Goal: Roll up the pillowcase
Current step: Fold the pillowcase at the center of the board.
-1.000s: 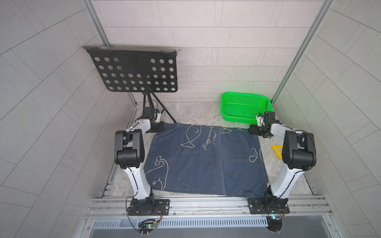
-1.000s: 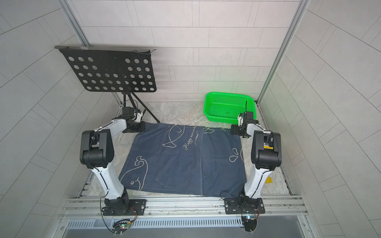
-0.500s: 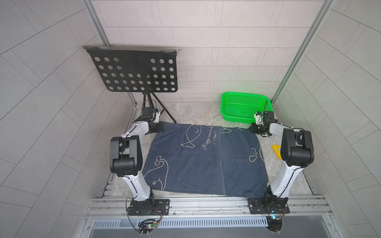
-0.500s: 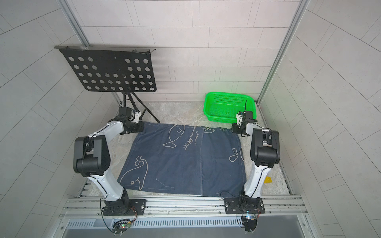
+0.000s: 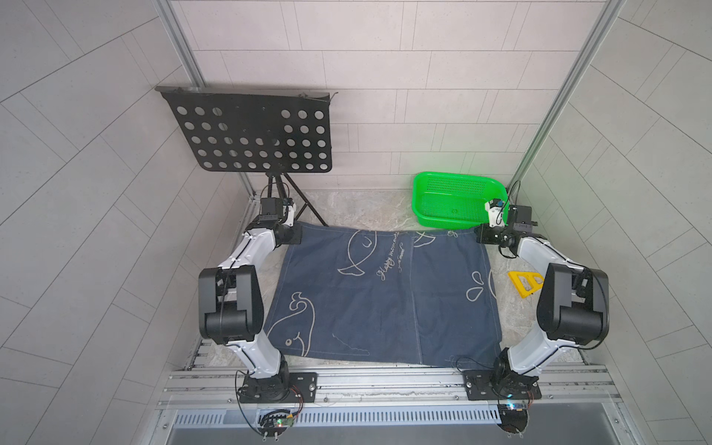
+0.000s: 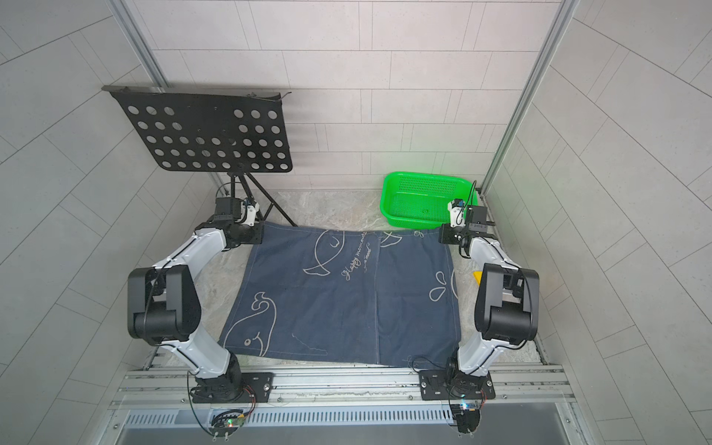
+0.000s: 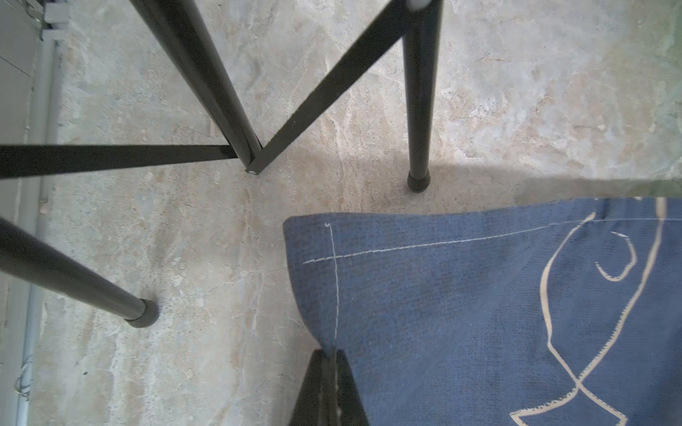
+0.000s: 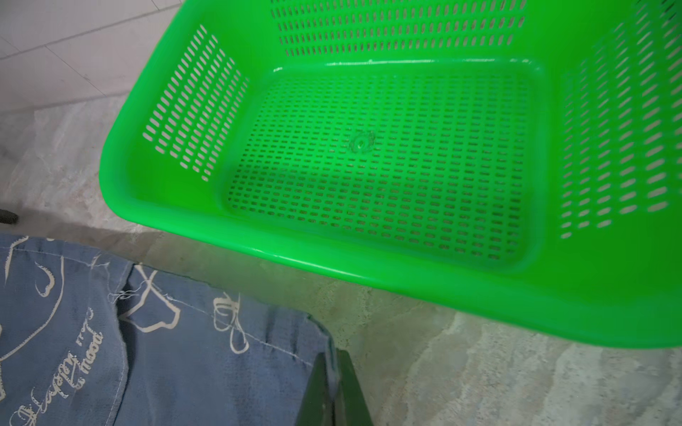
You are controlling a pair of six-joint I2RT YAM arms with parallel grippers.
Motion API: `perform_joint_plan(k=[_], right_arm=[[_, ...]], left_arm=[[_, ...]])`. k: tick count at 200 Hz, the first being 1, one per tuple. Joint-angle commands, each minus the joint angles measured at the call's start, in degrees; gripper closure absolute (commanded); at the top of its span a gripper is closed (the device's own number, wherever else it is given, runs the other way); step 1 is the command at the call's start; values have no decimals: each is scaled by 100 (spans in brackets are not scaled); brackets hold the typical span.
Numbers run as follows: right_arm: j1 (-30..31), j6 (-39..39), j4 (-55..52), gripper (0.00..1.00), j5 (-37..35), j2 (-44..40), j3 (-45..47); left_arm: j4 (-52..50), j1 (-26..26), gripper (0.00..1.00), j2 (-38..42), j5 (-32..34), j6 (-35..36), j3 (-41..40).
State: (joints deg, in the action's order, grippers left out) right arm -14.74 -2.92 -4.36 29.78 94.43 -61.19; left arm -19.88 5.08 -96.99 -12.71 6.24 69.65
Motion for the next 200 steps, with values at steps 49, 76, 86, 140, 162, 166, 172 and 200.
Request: perform_joint_plan(k=[49, 76, 86, 140, 162, 166, 172, 200], right_arm=[[-377, -168, 1404, 100, 700, -191, 194], [-442, -341, 1785, 100, 948, 2, 0], [-434, -322, 1763, 100, 1071, 113, -175], [-441, 692, 1184, 100, 1336, 280, -800], [-468, 765, 1120, 100, 1529, 308, -935], [-468, 776, 1078, 100, 1558, 302, -953], [-468, 822, 1006, 100, 1594, 268, -958], [-475, 1014, 1017, 100, 1350, -188, -455]], left_arm=[[936, 50, 100, 381, 240, 393, -47], [1041, 57, 100, 289, 227, 516, 112], [1086, 58, 100, 258, 229, 519, 216], [1236, 61, 100, 200, 217, 673, 538], [1218, 54, 100, 191, 203, 735, 669], [1188, 60, 100, 197, 195, 745, 695], [1140, 55, 100, 220, 169, 773, 723], [967, 54, 100, 520, 294, 961, 521]])
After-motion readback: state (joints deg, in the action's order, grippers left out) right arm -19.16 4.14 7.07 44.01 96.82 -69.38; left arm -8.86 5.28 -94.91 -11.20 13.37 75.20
